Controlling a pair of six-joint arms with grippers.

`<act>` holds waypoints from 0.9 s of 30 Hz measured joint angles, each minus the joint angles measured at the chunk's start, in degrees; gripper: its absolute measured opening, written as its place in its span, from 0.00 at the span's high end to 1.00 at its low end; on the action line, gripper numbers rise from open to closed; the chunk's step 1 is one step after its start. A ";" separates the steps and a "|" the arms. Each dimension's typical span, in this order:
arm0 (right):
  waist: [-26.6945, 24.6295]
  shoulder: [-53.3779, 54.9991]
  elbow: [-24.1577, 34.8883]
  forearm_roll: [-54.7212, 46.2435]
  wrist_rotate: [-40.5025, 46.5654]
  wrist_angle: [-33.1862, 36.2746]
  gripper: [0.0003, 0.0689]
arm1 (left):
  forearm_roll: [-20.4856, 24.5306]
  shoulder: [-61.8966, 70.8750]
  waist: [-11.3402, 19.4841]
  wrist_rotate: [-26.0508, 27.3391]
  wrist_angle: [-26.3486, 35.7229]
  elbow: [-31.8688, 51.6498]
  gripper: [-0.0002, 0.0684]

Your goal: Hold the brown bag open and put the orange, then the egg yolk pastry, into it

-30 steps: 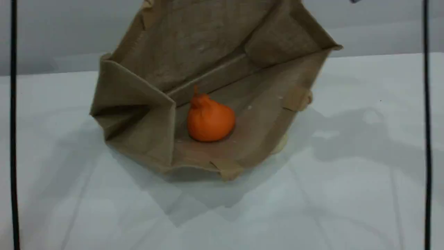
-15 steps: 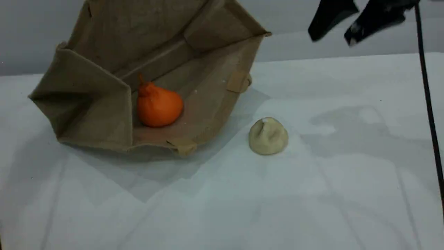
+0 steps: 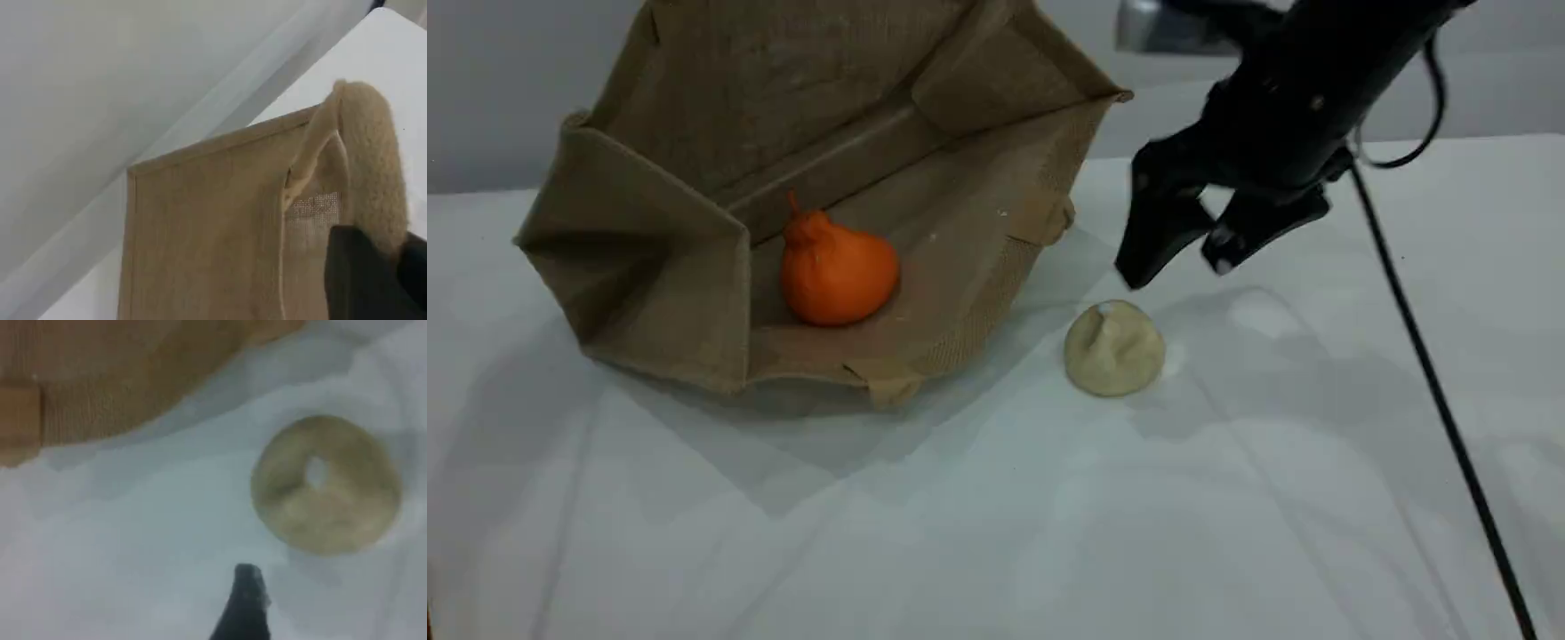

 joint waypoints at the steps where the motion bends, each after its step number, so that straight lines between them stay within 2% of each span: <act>1: 0.69 0.30 0.00 0.04 0.00 -0.84 0.17 | 0.00 0.00 0.00 0.00 0.00 0.00 0.86; 8: 3.64 3.00 0.00 0.05 -0.44 -6.83 0.17 | -0.05 0.00 0.00 -0.26 0.00 0.00 0.86; 14: 3.69 4.49 0.00 -0.04 -0.44 -11.10 0.17 | -0.05 0.00 0.00 -0.26 0.00 0.00 0.86; 23: 3.69 7.48 0.00 -0.43 -0.44 -13.76 0.18 | -0.05 0.00 0.00 -0.46 0.00 0.00 0.86; 27: 3.69 7.93 0.00 -0.38 -0.44 -14.34 0.22 | -0.05 0.00 -0.05 -0.46 0.00 0.00 0.86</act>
